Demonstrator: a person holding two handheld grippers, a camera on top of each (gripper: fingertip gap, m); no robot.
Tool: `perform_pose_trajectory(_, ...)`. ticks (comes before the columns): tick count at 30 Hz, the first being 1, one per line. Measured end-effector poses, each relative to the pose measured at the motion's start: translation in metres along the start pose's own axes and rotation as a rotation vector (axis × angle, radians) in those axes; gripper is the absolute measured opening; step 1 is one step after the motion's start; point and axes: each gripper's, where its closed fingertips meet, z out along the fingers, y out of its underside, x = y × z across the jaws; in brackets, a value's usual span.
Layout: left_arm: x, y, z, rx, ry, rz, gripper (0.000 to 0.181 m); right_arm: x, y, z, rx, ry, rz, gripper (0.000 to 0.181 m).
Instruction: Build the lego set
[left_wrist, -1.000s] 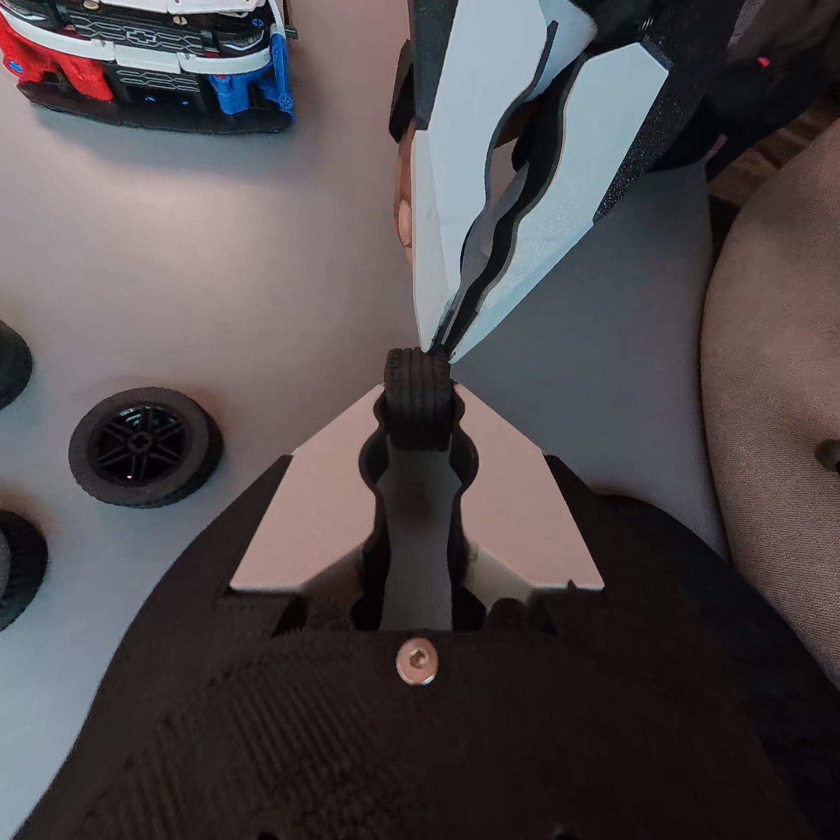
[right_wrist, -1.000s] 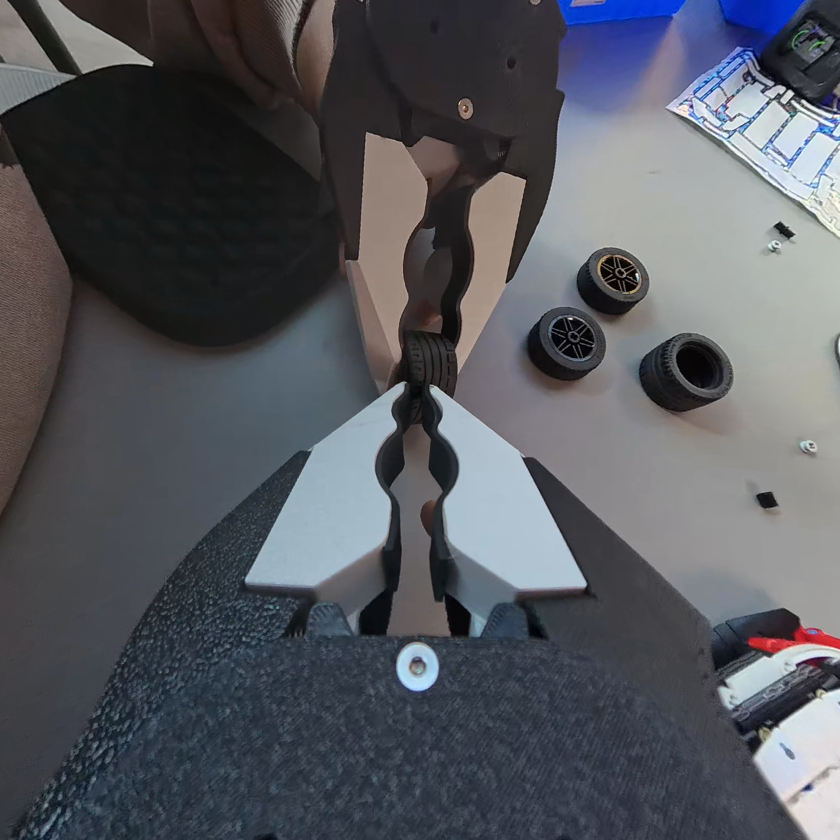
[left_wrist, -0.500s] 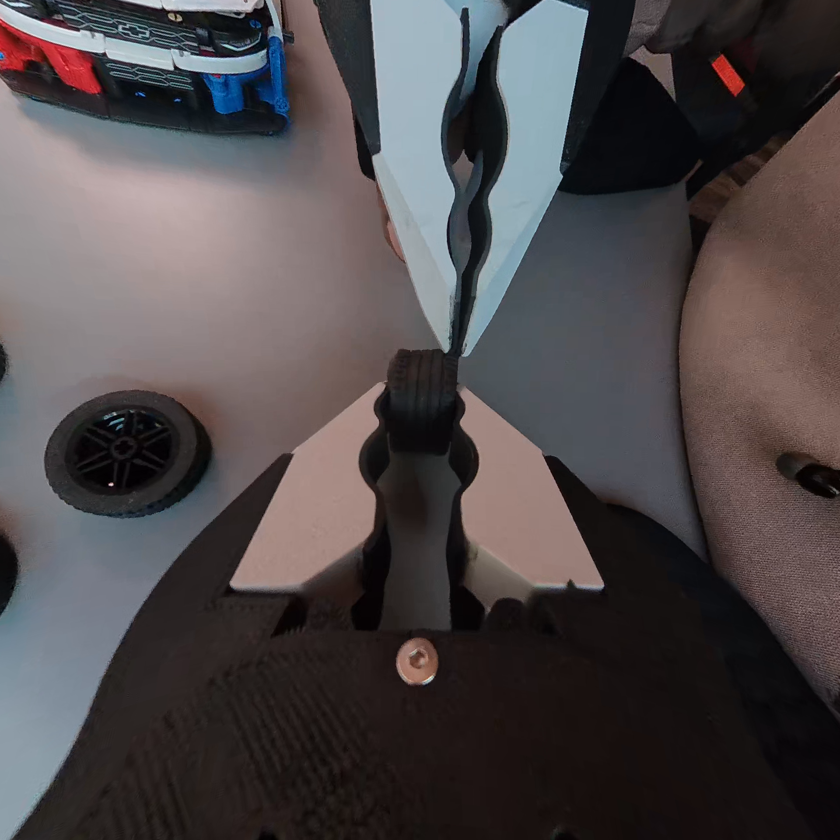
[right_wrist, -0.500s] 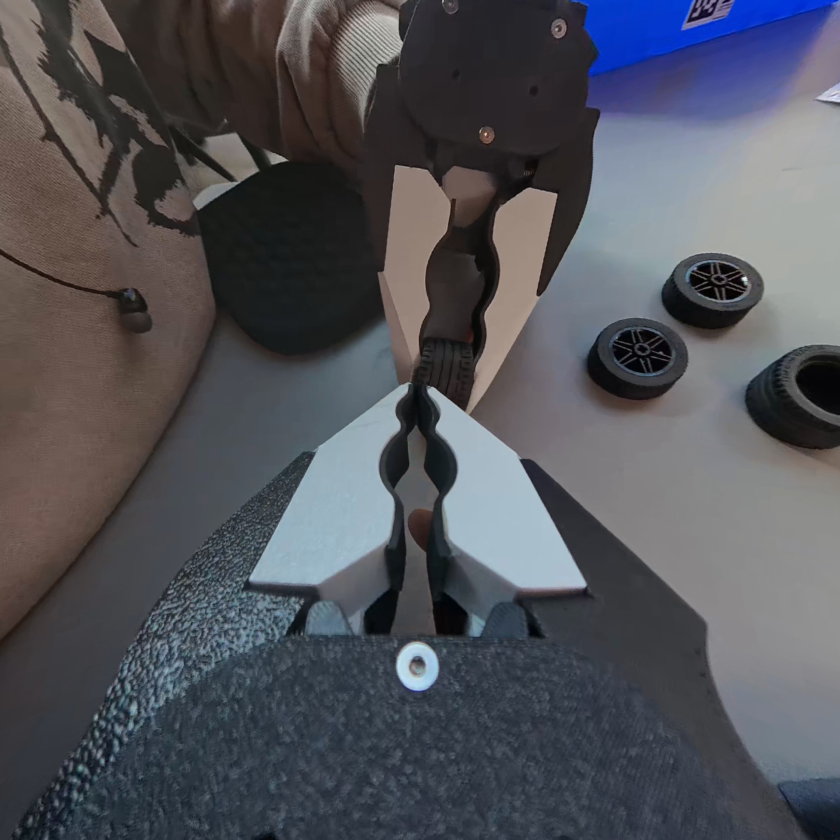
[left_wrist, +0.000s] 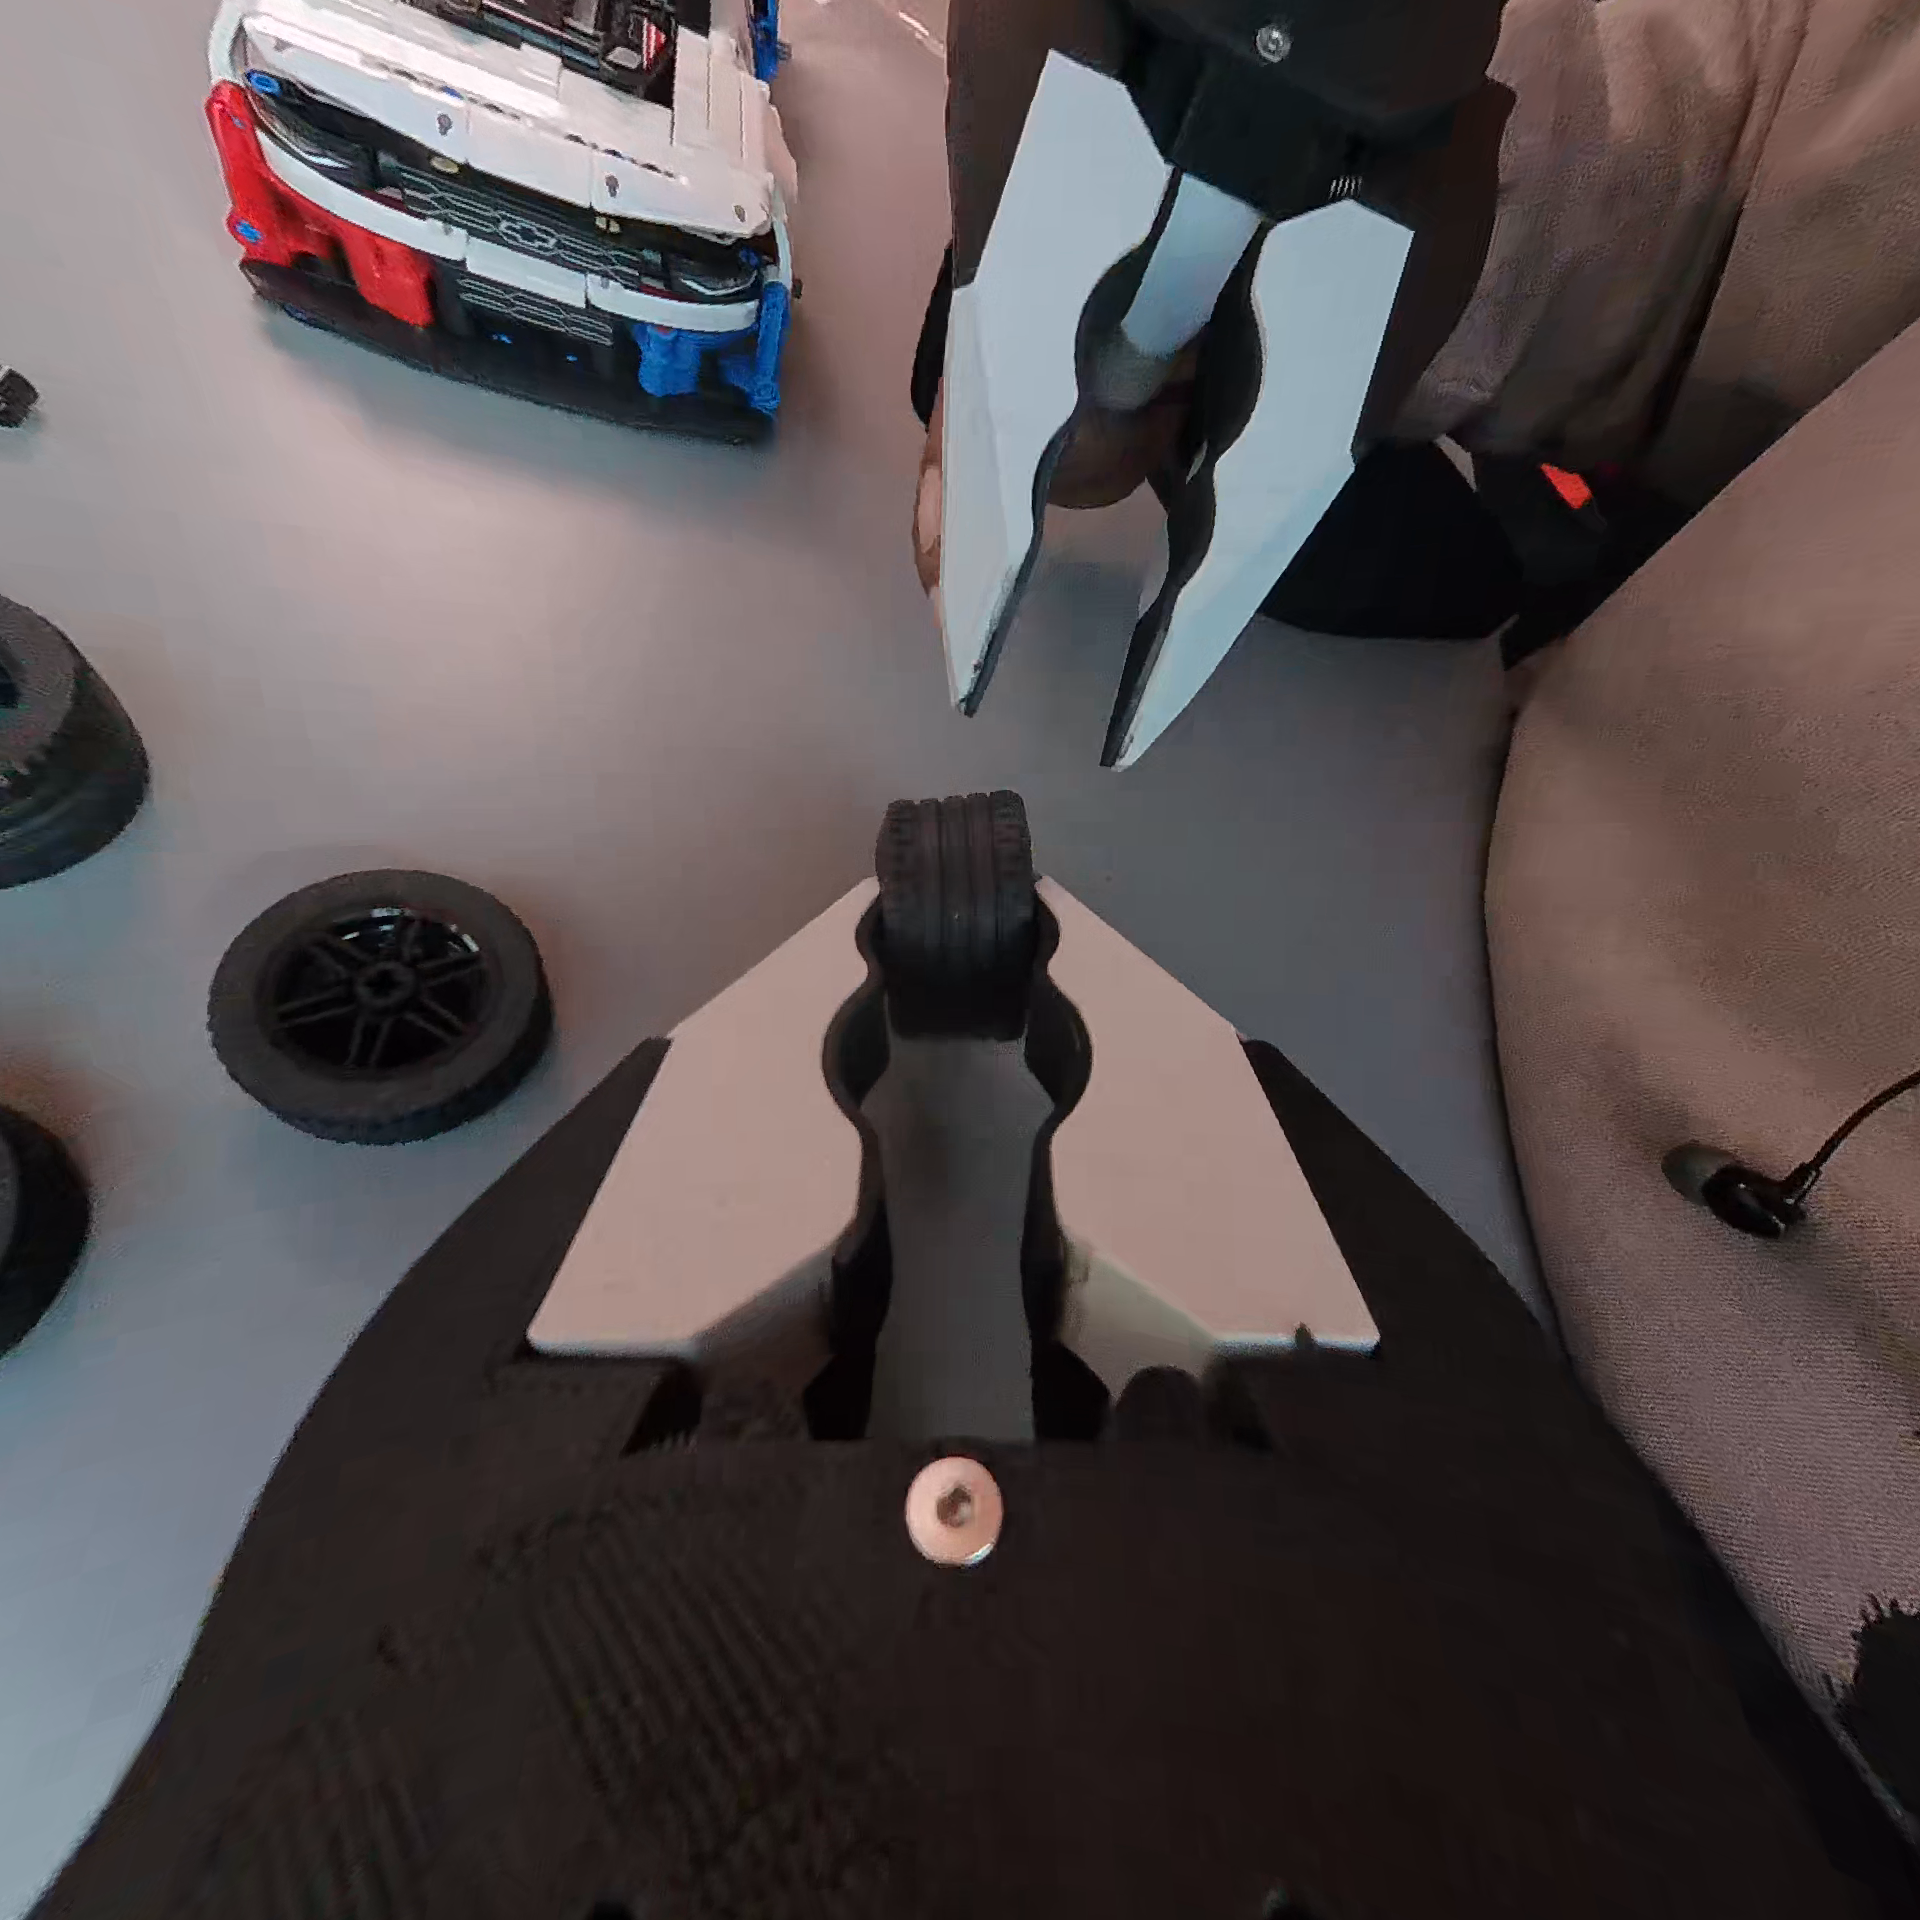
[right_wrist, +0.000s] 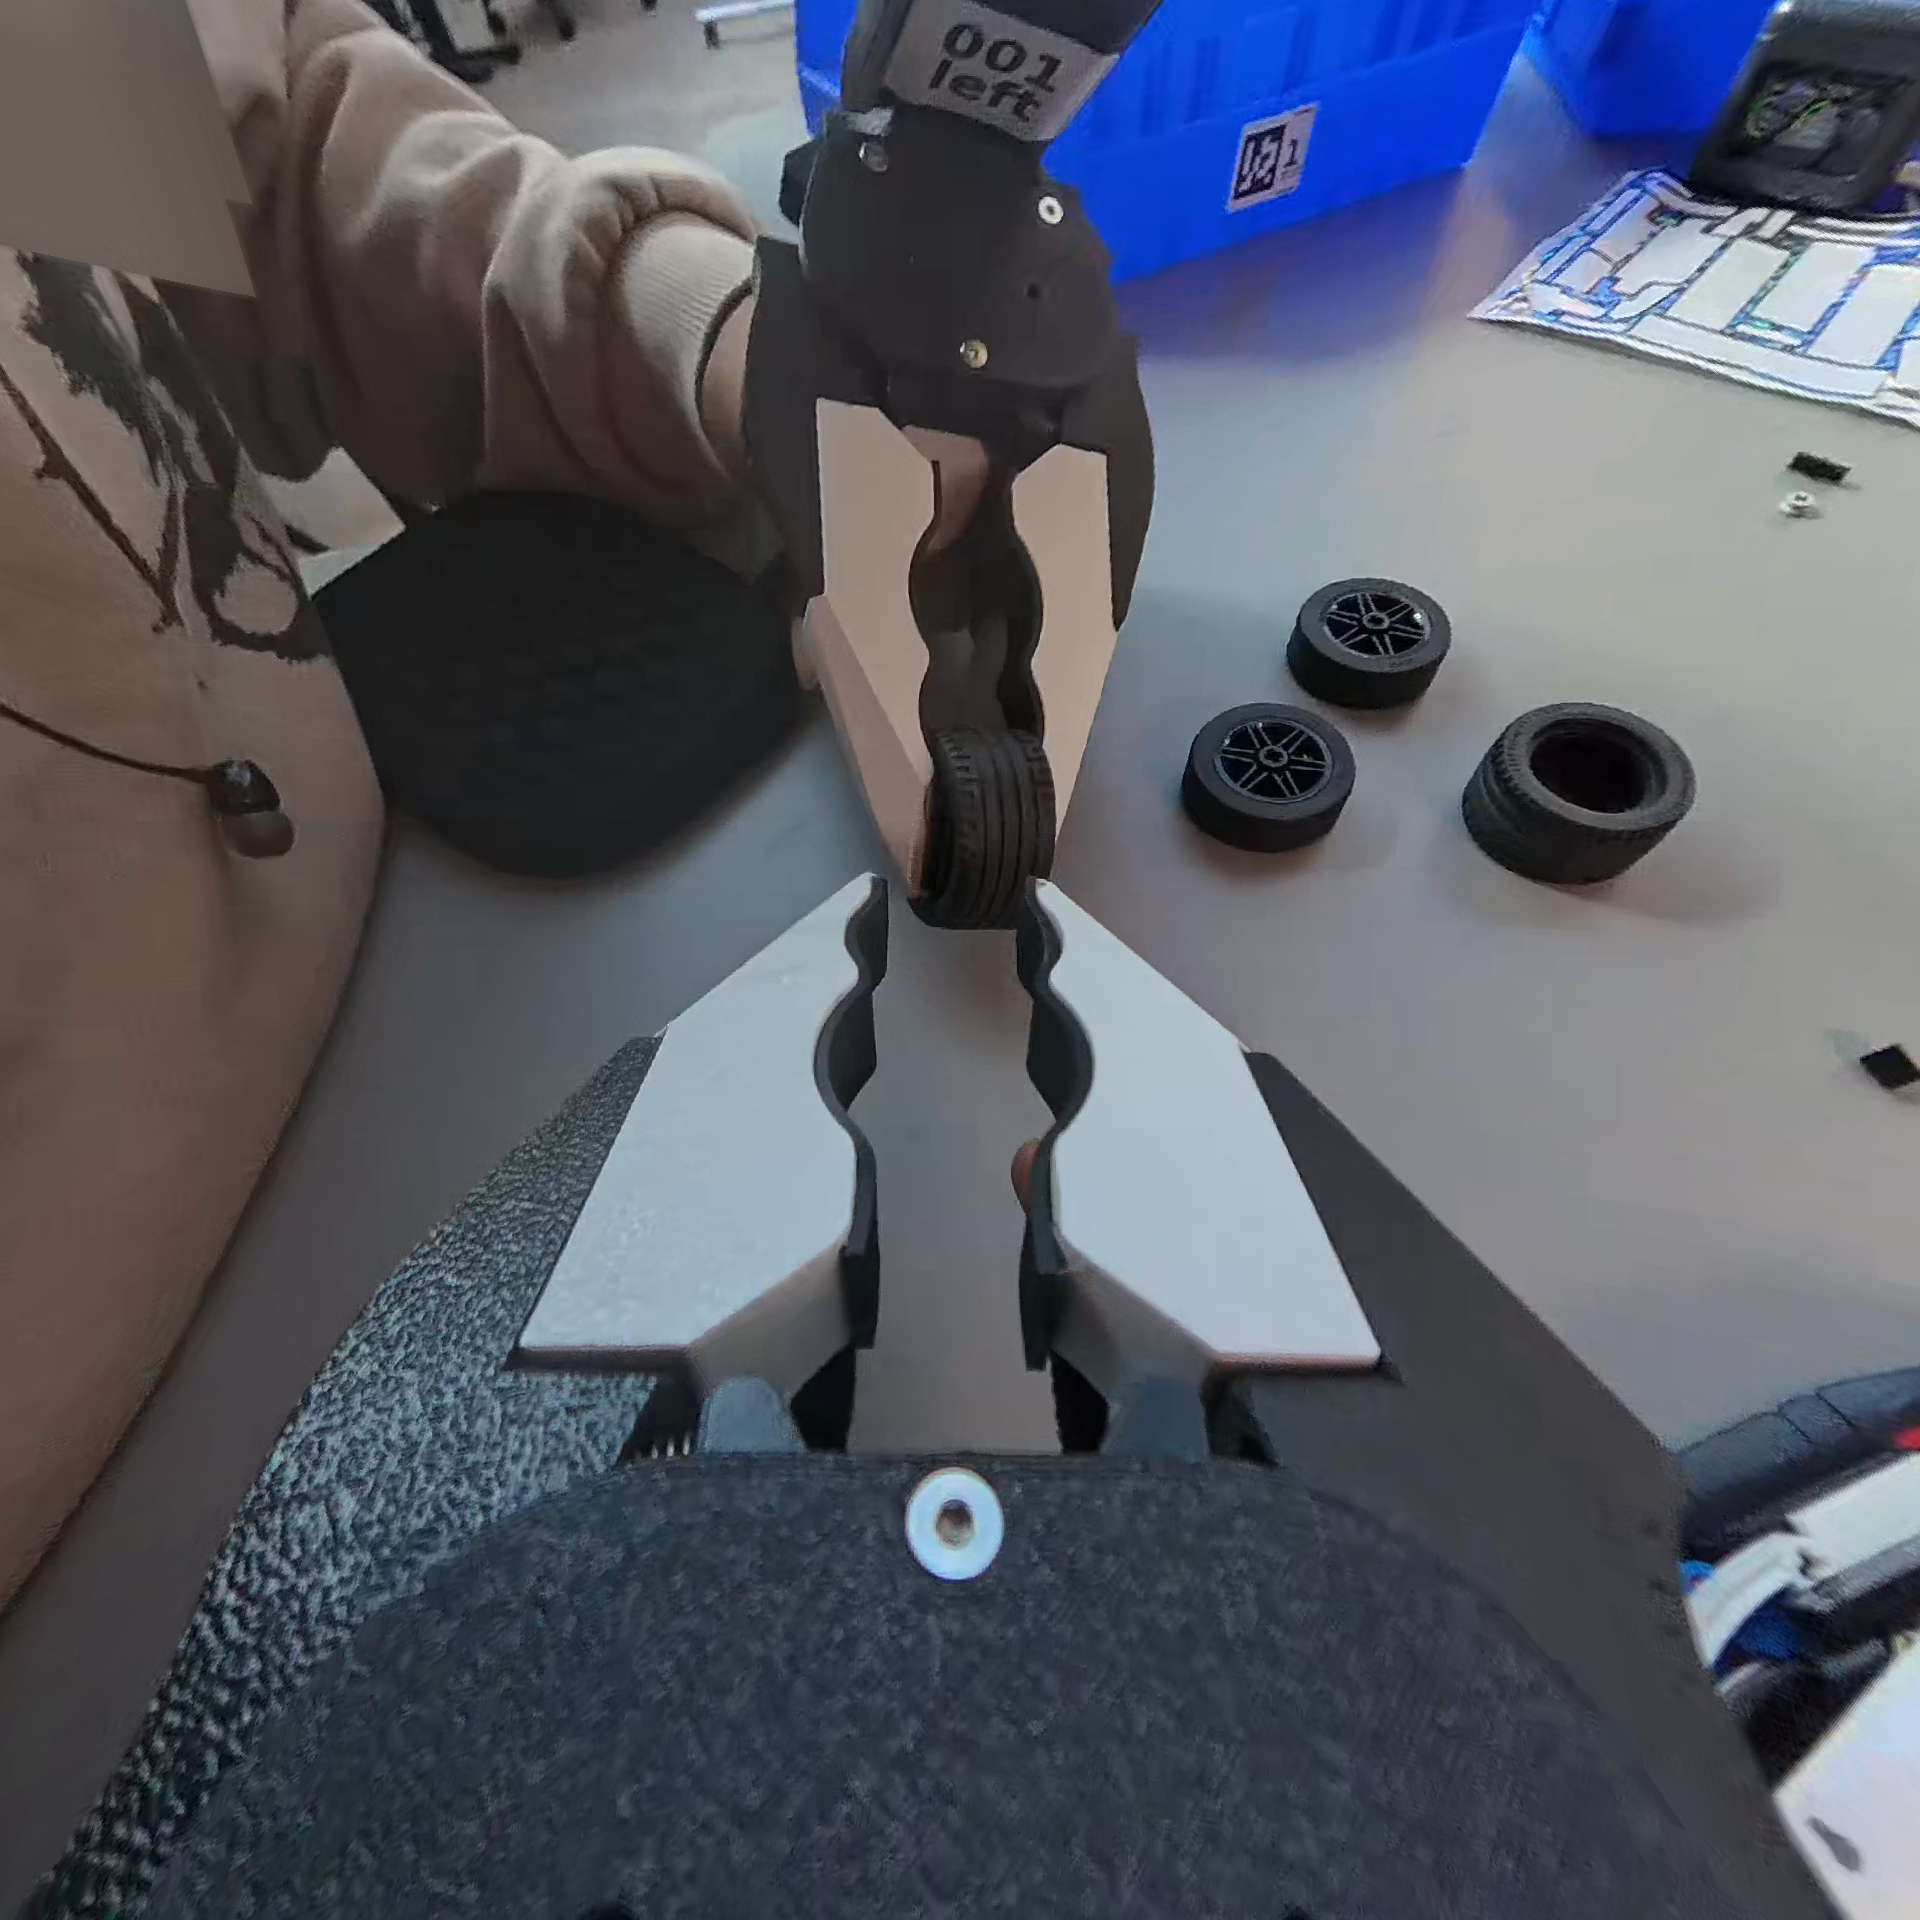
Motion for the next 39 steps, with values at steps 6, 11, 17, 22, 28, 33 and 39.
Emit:
perform_pose_trajectory(6,0.006,-0.015,-0.004,0.065,0.004,0.011,0.020,0.003,-0.005,0.006,-0.020,0.121,-0.068,0.009)
perform_pose_trajectory(11,0.008,-0.012,-0.004,0.040,-0.026,0.051,0.021,-0.003,-0.004,0.012,-0.057,0.067,-0.059,0.004)
perform_pose_trajectory(17,0.014,-0.016,-0.005,0.112,0.068,-0.067,0.022,-0.008,-0.009,0.008,0.025,-0.019,0.011,0.000)
perform_pose_trajectory(22,0.018,-0.009,0.000,0.075,0.131,-0.108,0.021,-0.015,-0.004,0.008,0.072,-0.119,0.061,0.000)
perform_pose_trajectory(28,0.019,-0.007,0.006,0.047,0.197,-0.181,0.021,-0.018,0.000,0.006,0.095,-0.201,0.086,0.000)
perform_pose_trajectory(33,0.023,-0.003,0.011,-0.009,0.287,-0.304,0.021,-0.023,0.003,0.004,0.078,-0.218,0.054,0.000)
perform_pose_trajectory(39,0.030,-0.005,0.017,-0.055,0.427,-0.528,0.020,-0.038,-0.002,-0.002,0.121,-0.273,-0.021,0.000)
